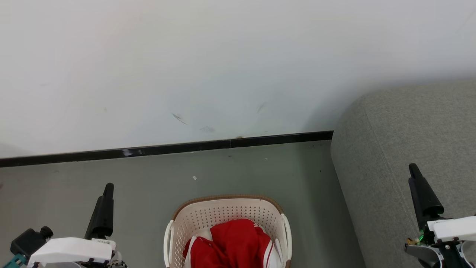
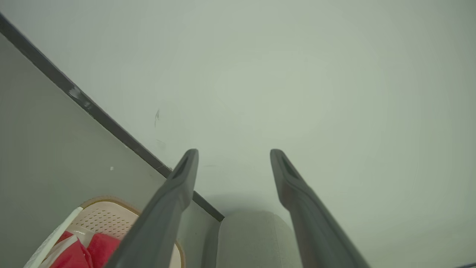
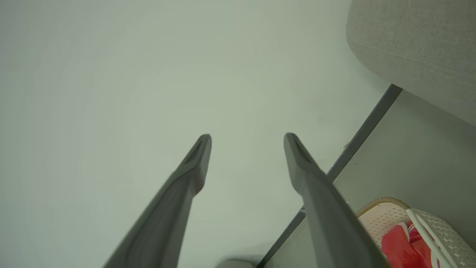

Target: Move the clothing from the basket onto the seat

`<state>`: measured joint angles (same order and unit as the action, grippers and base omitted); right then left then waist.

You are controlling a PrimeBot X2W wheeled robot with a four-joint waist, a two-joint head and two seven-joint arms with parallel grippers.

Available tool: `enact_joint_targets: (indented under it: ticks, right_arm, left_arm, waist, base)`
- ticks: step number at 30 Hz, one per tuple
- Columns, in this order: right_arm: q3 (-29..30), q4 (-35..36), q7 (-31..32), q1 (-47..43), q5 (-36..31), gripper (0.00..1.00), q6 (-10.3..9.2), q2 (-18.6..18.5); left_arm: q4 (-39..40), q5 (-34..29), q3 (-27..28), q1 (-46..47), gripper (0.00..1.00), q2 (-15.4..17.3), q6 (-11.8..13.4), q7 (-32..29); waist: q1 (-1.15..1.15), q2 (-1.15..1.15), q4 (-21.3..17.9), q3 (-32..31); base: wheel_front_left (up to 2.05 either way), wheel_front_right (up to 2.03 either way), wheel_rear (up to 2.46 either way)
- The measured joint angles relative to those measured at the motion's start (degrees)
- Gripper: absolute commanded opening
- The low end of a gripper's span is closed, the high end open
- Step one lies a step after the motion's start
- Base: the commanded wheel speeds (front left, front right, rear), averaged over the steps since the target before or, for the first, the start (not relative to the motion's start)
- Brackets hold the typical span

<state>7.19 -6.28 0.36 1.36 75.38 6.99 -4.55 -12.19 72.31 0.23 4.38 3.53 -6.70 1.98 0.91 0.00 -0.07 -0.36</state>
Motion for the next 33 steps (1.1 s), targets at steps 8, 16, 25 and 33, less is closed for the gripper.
enact_joint_targets:
  ticks: [8,16,25,33]
  right_arm:
    - [-2.8,0.6,-3.1,-0.3,-8.2,1.00,0.00,-3.5]
    - [-4.5,0.8,-5.9,-0.3,-17.0,1.00,0.01,-6.0]
    - [-6.2,0.7,-8.5,-0.3,-29.9,1.00,0.04,-8.3]
    - [-5.9,0.9,-10.2,-0.2,-40.0,1.00,0.05,-8.9]
  left_arm:
    - [0.2,-8.1,-2.0,0.2,1.00,2.0,0.0,1.9]
    - [1.5,-19.7,-1.9,1.1,1.00,3.5,-0.1,3.9]
    - [2.5,-33.1,-3.9,1.1,1.00,4.4,1.1,6.2]
    - [2.5,-42.2,-5.5,1.1,1.00,4.7,2.6,8.3]
  waist:
    - [-0.39,0.00,-0.1,0.2]
    - [-0.72,0.00,-0.2,0.5]
    - [-0.84,0.00,-0.6,0.7]
    - [-0.87,0.00,-1.0,0.6]
  base:
    - [0.00,0.00,0.00]
    - [0.00,0.00,0.00]
    - [0.00,0.00,0.00]
    - [0.00,0.00,0.00]
